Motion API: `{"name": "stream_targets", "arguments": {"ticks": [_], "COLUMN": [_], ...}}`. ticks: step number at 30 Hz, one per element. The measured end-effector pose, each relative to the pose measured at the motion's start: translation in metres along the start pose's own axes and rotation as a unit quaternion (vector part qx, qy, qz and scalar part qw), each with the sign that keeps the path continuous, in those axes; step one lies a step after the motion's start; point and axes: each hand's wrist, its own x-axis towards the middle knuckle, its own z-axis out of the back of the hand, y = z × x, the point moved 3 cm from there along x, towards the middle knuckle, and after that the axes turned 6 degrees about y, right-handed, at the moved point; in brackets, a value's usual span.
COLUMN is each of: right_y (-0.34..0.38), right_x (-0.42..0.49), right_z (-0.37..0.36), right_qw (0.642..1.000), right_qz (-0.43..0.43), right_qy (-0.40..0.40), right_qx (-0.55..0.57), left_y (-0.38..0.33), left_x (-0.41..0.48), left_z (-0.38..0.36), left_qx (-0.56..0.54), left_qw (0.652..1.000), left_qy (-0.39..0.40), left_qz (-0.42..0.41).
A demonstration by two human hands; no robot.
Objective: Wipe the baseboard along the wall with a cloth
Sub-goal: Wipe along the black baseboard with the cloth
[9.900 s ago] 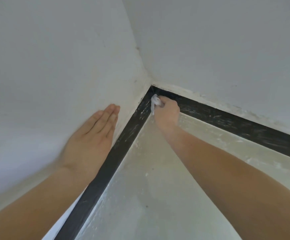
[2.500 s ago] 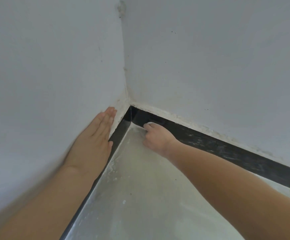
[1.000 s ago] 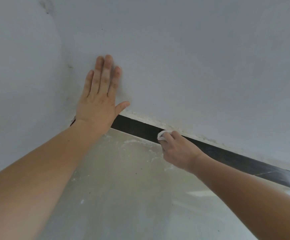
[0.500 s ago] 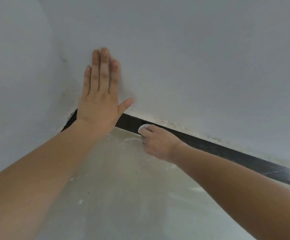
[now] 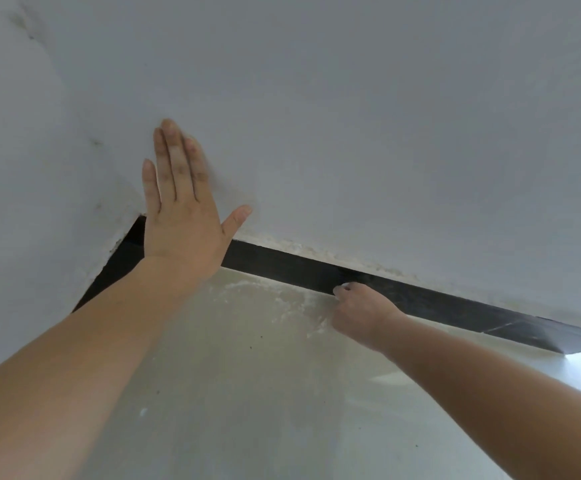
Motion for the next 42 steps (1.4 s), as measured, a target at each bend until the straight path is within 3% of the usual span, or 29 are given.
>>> {"name": "stream_targets", "arguments": {"ticks": [3,7,10,12,15,17,19,21,26,29,30,37,40,42], "right_y": [0.004,0.008,-0.012,-0.025,-0.034,-0.031,-0.03,-0.027,-0.029,-0.043,-0.05,-0.078,-0.072,-0.064], "right_x": [-0.031,-0.079,-0.096,-0.101,-0.111,-0.122,-0.134,-0.148,-0.191,-0.208,-0.212,-0.194,-0.18,-0.166], "right_z": [-0.001,-0.011,-0.025,-0.038,-0.06,-0.076,-0.1,-0.132,-0.221,-0.269,-0.279,-0.29,-0.268,-0.246], "right_qw": [0.998,0.991,0.964,0.896,0.753,0.703,0.671,0.614,0.351,0.161,0.112,0.0,0.0,0.028], "right_qz": [0.043,0.084,0.008,-0.099,-0.236,-0.265,-0.291,-0.351,-0.558,-0.648,-0.663,-0.639,-0.632,-0.624], "right_qy": [-0.03,-0.076,-0.14,-0.235,-0.308,-0.308,-0.289,-0.278,-0.252,-0.252,-0.259,-0.279,-0.315,-0.337], "right_qx": [0.029,0.064,0.224,0.364,0.531,0.585,0.618,0.65,0.709,0.7,0.694,0.717,0.708,0.704], "left_y": [-0.012,-0.049,-0.087,-0.114,-0.153,-0.172,-0.186,-0.197,-0.217,-0.22,-0.221,-0.224,-0.225,-0.226], "left_x": [-0.007,-0.016,-0.016,-0.018,-0.021,-0.021,-0.021,-0.022,-0.027,-0.026,-0.026,-0.027,-0.028,-0.029], "left_z": [0.01,0.024,0.035,0.04,0.041,0.037,0.029,0.021,0.012,0.007,0.005,0.002,0.004,0.005], "left_qx": [-0.045,-0.026,-0.002,0.008,0.03,0.039,0.032,0.016,-0.02,-0.007,-0.004,0.01,0.0,-0.002], "left_qw": [0.999,0.989,0.968,0.945,0.902,0.894,0.903,0.917,0.945,0.948,0.949,0.947,0.947,0.948], "left_qy": [0.0,-0.046,-0.073,-0.097,-0.127,-0.126,-0.119,-0.118,-0.094,-0.1,-0.102,-0.112,-0.111,-0.108], "left_qz": [0.001,-0.137,-0.24,-0.313,-0.411,-0.428,-0.412,-0.38,-0.312,-0.302,-0.3,-0.301,-0.302,-0.299]}}
